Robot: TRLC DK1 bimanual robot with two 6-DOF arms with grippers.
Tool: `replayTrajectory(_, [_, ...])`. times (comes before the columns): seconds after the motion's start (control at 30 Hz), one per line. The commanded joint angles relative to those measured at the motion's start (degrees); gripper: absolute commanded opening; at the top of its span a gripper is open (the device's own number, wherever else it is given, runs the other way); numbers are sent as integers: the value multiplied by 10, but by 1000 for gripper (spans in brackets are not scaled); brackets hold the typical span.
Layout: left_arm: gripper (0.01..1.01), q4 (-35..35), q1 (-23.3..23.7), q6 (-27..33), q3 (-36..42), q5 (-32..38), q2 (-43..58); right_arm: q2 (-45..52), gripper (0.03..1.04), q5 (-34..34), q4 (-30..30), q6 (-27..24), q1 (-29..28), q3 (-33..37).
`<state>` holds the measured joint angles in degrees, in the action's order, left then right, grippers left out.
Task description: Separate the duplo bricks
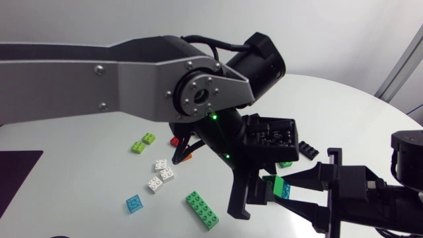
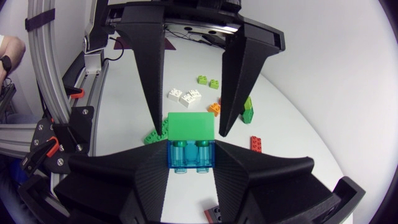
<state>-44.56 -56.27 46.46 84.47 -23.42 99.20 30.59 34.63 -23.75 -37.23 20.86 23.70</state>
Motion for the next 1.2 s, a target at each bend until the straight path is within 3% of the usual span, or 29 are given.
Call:
replayTrajectory(0.0, [331, 8, -4, -14, -21, -5, -15, -1, 270, -5, 7, 16, 10, -16])
replayTrajectory(0.07, [215, 17, -6, -15, -30, -4, -17, -2, 272, -9, 7, 20, 13, -14])
replayTrajectory(0.2, [200, 21, -7, -14, -40, -5, -23, -5, 279, -15, 5, 26, 17, -10])
replayTrajectory(0.27, [198, 22, -5, -14, -43, -5, -28, -13, 408, -18, 0, 31, 17, -7])
replayTrajectory(0.4, [198, 28, 8, -15, -49, -9, -35, -37, 856, -18, -34, 31, 16, 6])
replayTrajectory(0.47, [200, 36, 20, -23, -54, -26, -44, -47, 933, -18, -46, 31, 12, 8])
replayTrajectory(0.63, [200, 69, 54, -59, -61, -81, -61, -64, 952, 0, -47, 39, -6, 6])
replayTrajectory(0.8, [202, 168, 88, -124, -124, -169, -97, -52, 951, 57, -13, 57, -59, 7])
replayTrajectory(0.9, [202, 232, 102, -154, -172, -199, -113, -23, 951, 103, 19, 69, -100, 12])
replayTrajectory(1.07, [202, 299, 136, -195, -218, -239, -129, 76, 944, 249, 56, 69, -224, 35])
replayTrajectory(1.17, [200, 330, 162, -222, -230, -262, -130, 117, 931, 286, 58, 71, -240, 60])
